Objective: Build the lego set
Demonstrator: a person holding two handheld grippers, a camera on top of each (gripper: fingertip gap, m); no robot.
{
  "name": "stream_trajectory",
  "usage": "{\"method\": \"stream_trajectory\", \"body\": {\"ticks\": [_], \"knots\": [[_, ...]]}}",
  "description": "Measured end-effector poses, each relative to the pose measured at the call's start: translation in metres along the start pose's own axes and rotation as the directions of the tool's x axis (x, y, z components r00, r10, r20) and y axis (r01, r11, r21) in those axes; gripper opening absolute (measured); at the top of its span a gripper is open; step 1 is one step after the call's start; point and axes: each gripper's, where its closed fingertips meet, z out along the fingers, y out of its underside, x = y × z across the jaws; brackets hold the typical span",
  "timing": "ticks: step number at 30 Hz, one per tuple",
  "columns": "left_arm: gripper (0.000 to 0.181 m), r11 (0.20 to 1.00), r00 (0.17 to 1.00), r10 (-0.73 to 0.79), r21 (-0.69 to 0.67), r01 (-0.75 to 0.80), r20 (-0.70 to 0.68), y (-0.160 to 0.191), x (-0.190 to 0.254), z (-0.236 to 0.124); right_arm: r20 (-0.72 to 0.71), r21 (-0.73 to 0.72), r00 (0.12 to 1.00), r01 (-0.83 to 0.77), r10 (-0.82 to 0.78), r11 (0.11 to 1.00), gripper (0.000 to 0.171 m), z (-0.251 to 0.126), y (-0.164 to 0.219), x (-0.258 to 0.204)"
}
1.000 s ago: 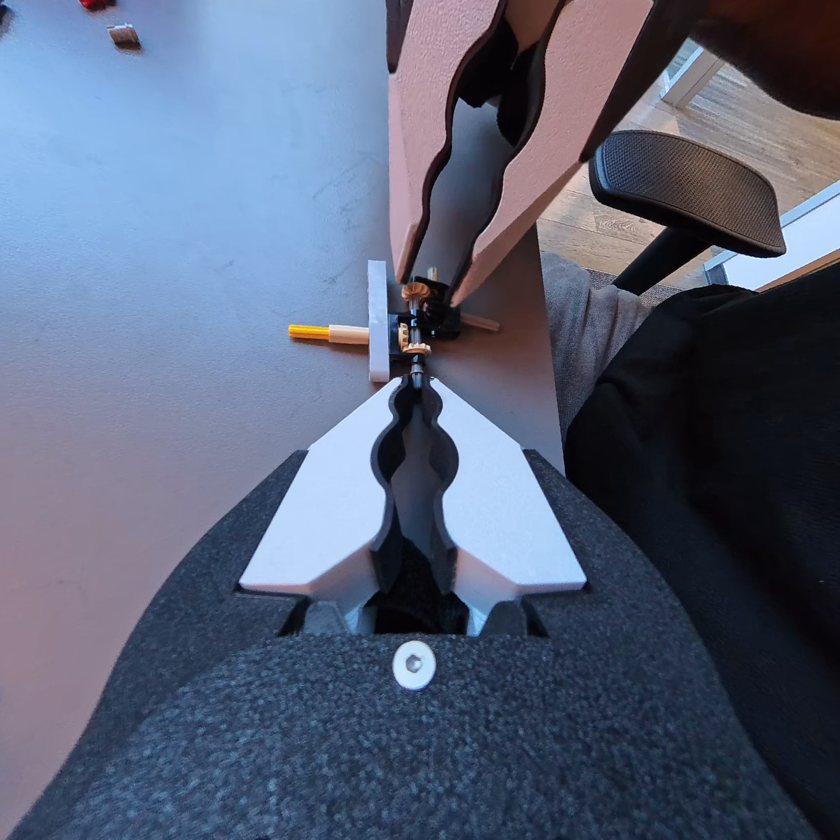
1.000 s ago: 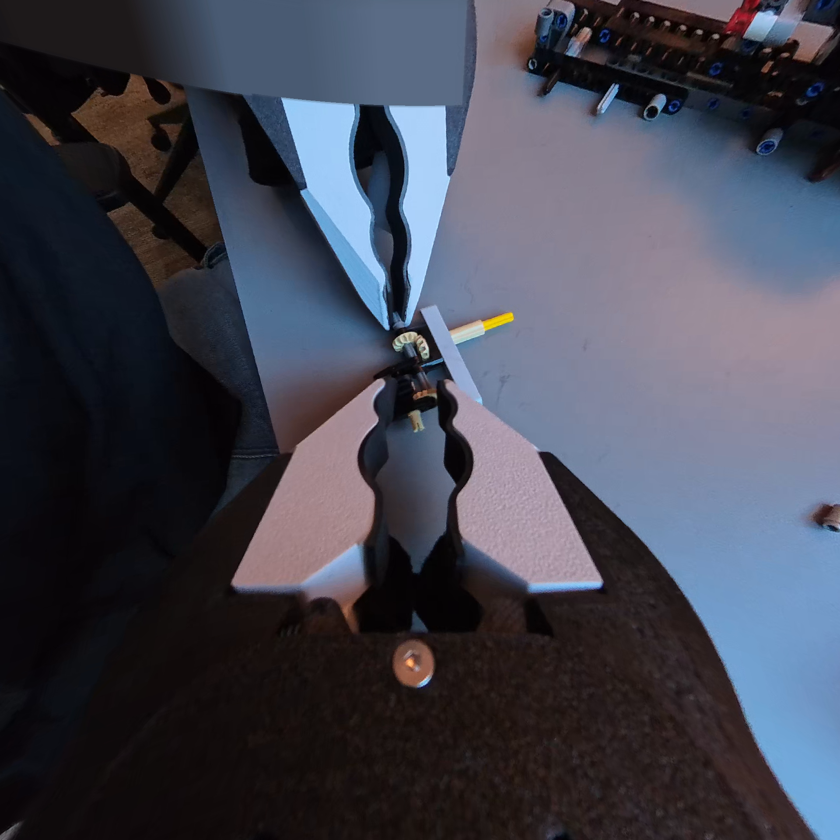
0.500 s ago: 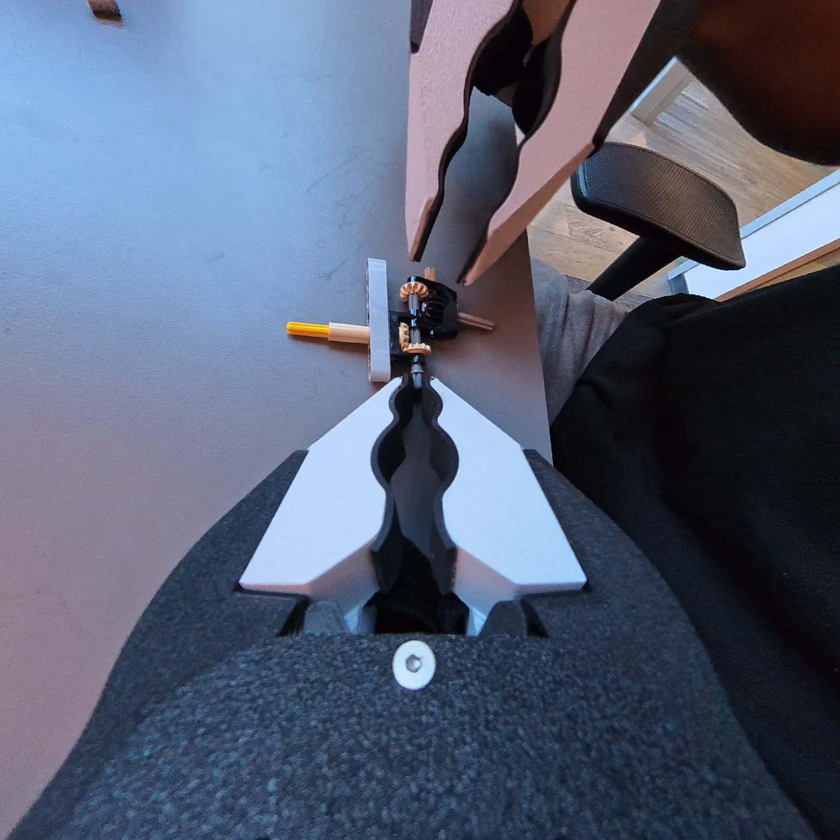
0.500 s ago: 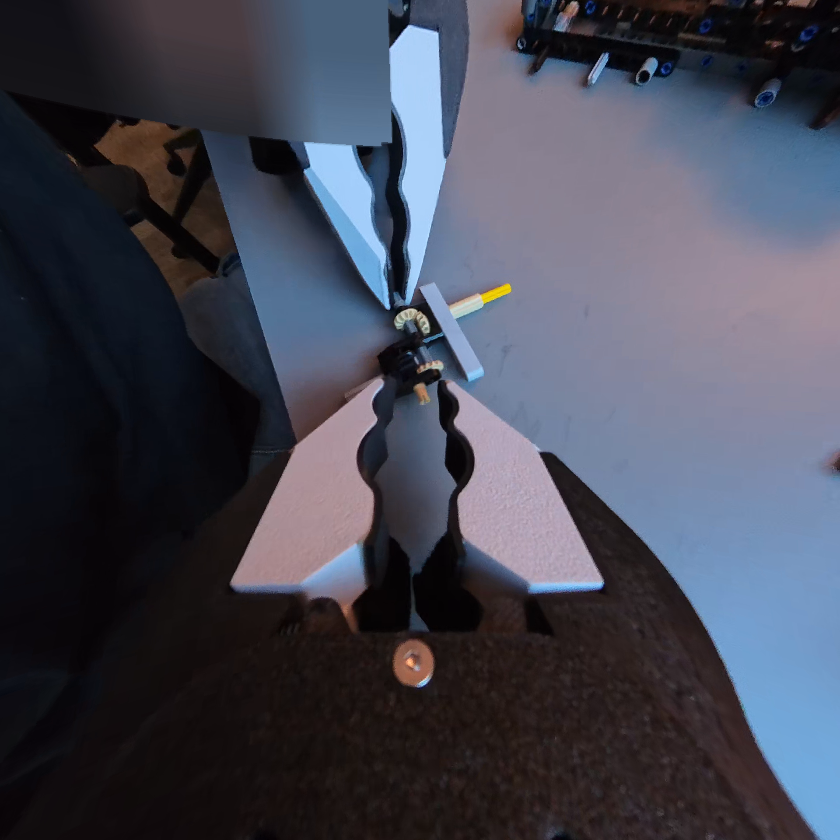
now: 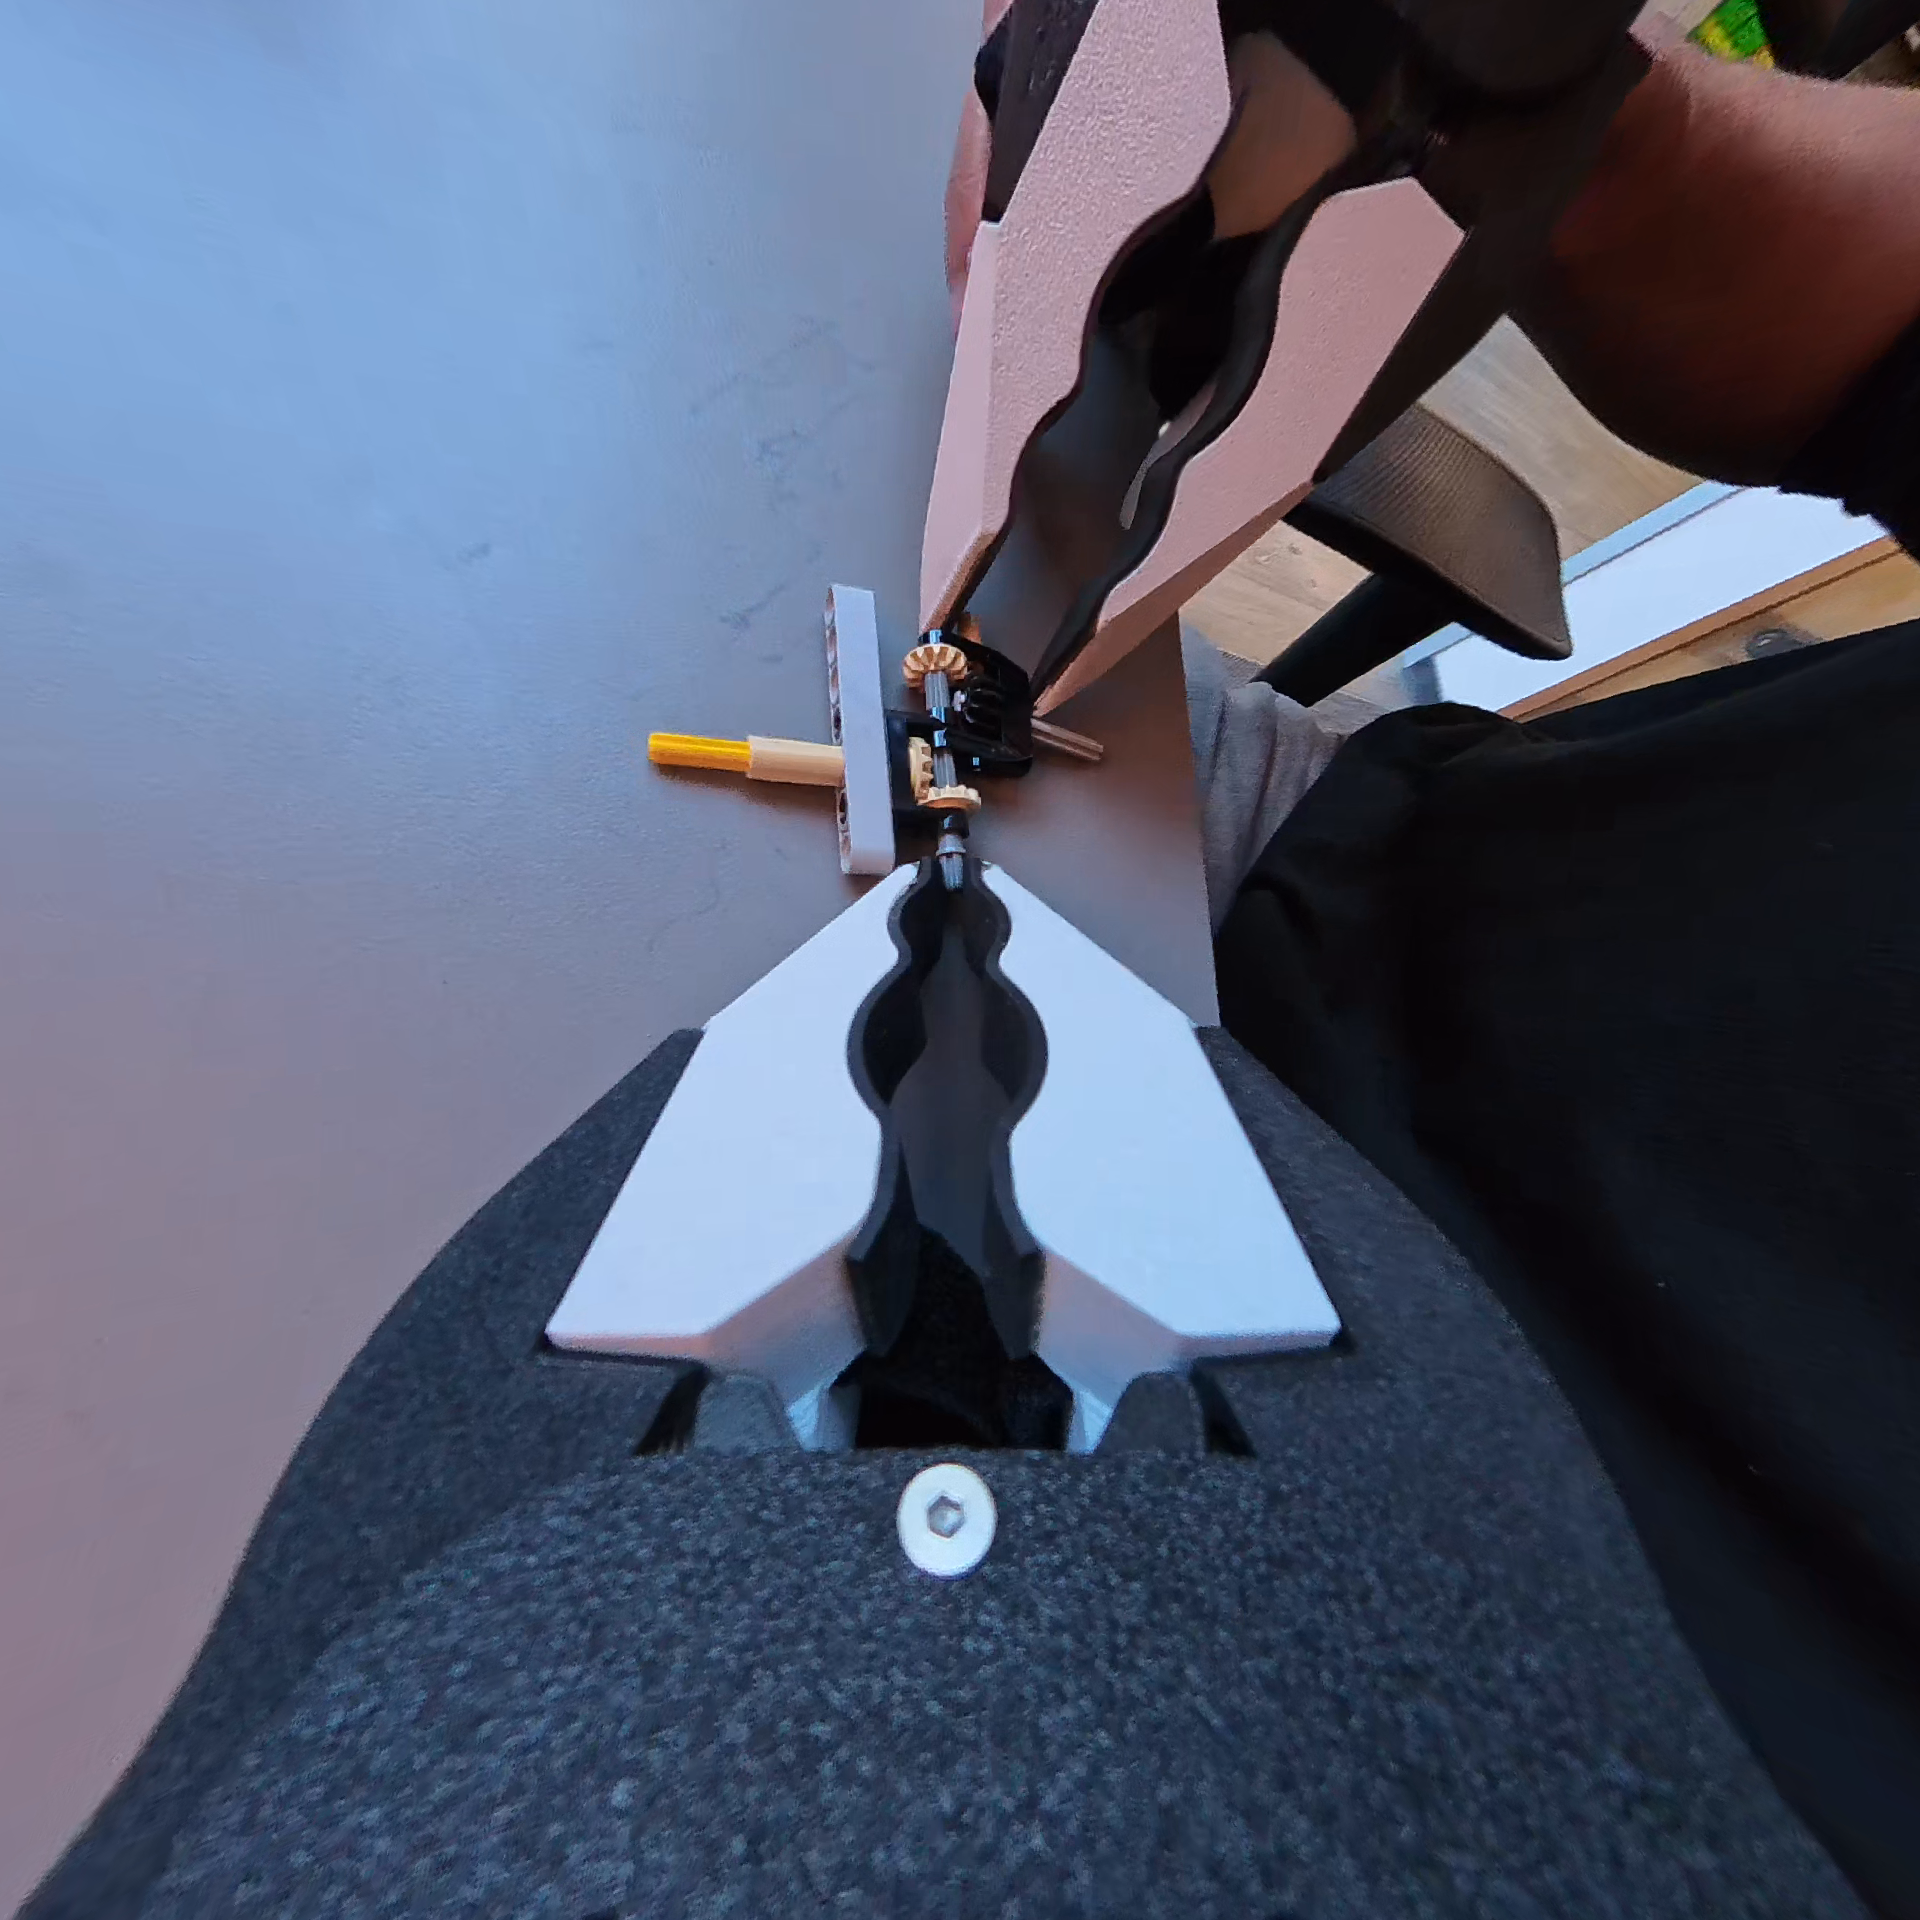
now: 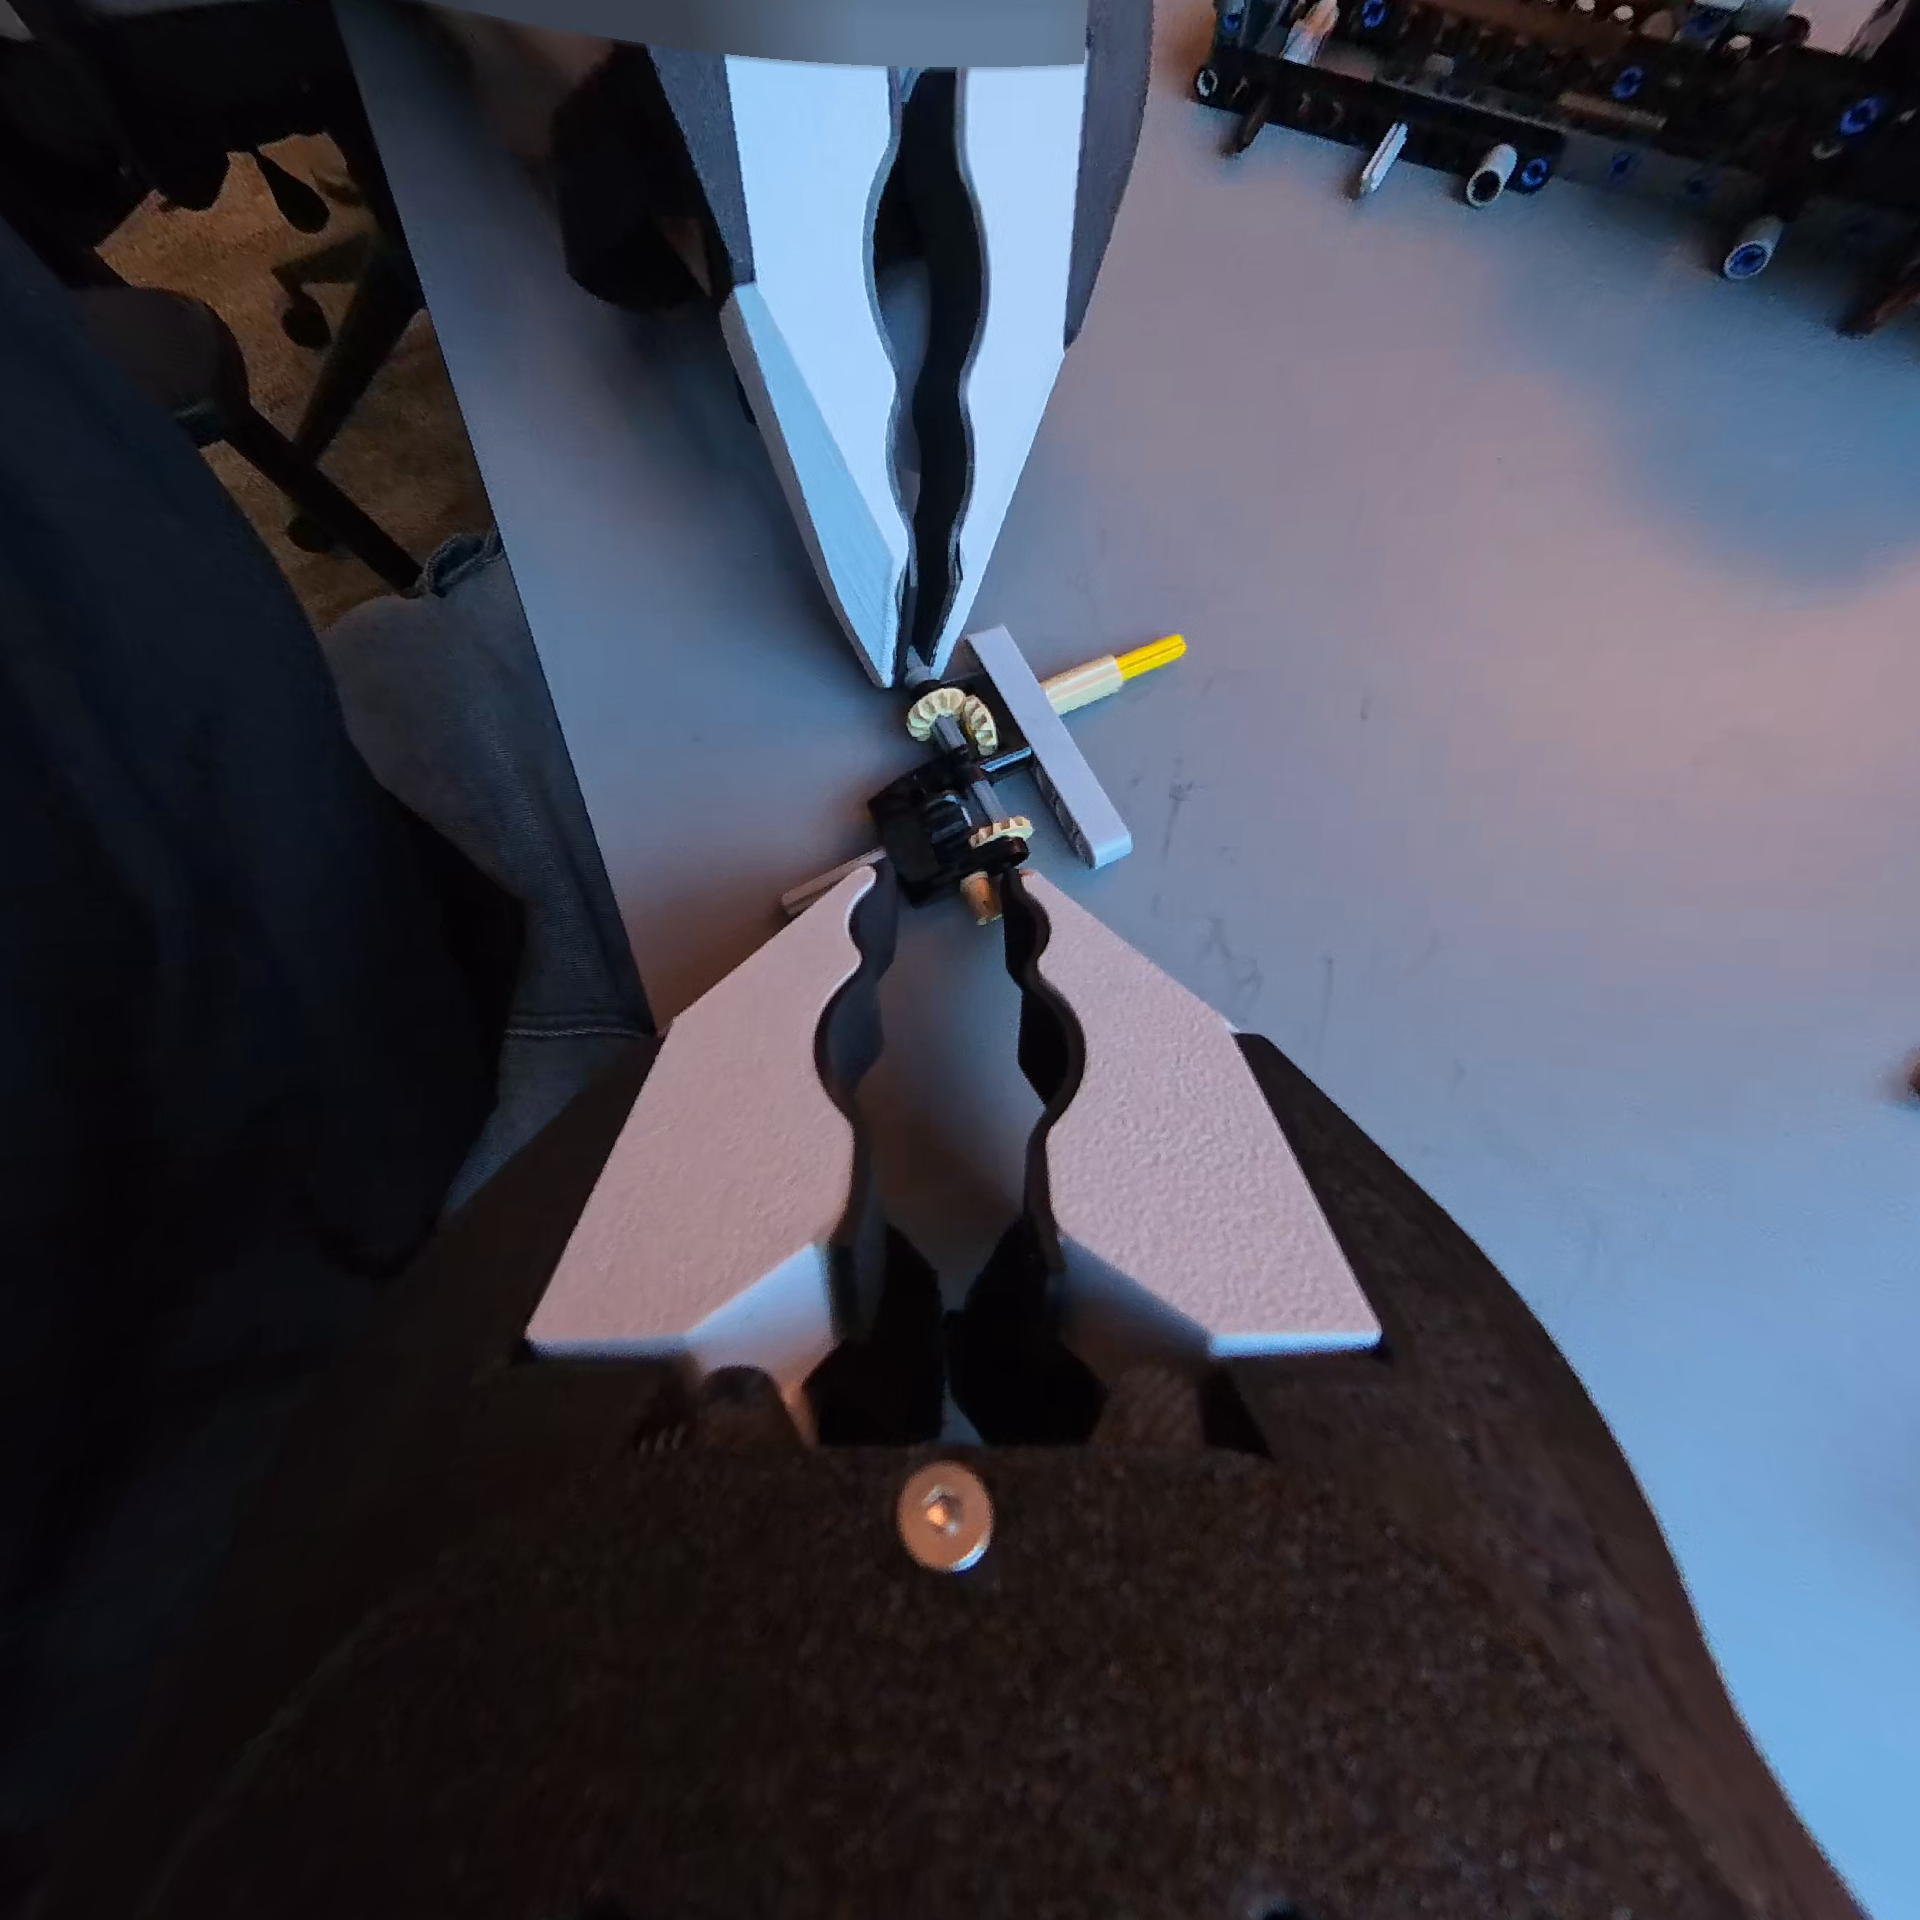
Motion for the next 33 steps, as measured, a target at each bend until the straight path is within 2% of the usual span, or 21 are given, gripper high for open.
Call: {"method": "stream_trajectory", "body": {"ticks": [1, 7, 14, 21, 28, 33], "knots": [[0.001, 1.0, 1.0, -0.014, 0.0, 0.014, -0.015, -0.0003, 0.0002, -0.0003, -0.002, 0.002, 1.0, 0.007, -0.007, 1.0, 0.019, 0.0001, -0.0003, 0.0002], [0.001, 0.995, 0.987, -0.099, -0.011, 0.098, -0.123, -0.0013, 0.0039, -0.0019, -0.008, 0.011, 0.998, 0.061, -0.061, 0.998, 0.019, -0.0003, -0.0017, -0.0004], [0.001, 0.994, 0.982, -0.106, -0.044, 0.1, -0.154, 0.0009, 0.0051, -0.0012, 0.027, -0.015, 0.996, 0.086, -0.086, 0.996, 0.02, -0.0008, -0.0024, -0.0008], [0.001, 0.988, 0.967, -0.15, -0.068, 0.139, -0.208, 0.0007, 0.0064, -0.0019, 0.002, -0.012, 0.988, 0.156, -0.156, 0.988, 0.019, -0.0005, -0.003, -0.0011], [0.0, 0.992, 0.98, -0.085, -0.108, 0.066, -0.179, 0.0043, 0.0068, 0.0004, 0.08, -0.033, 0.993, 0.092, -0.089, 0.995, 0.019, -0.0008, -0.0022, -0.0045], [0.0, 0.992, 0.979, -0.083, -0.112, 0.063, -0.184, 0.0039, 0.0062, -0.0002, 0.069, -0.067, 0.99, 0.127, -0.123, 0.99, 0.019, 0.0004, -0.0019, -0.0031]]}}
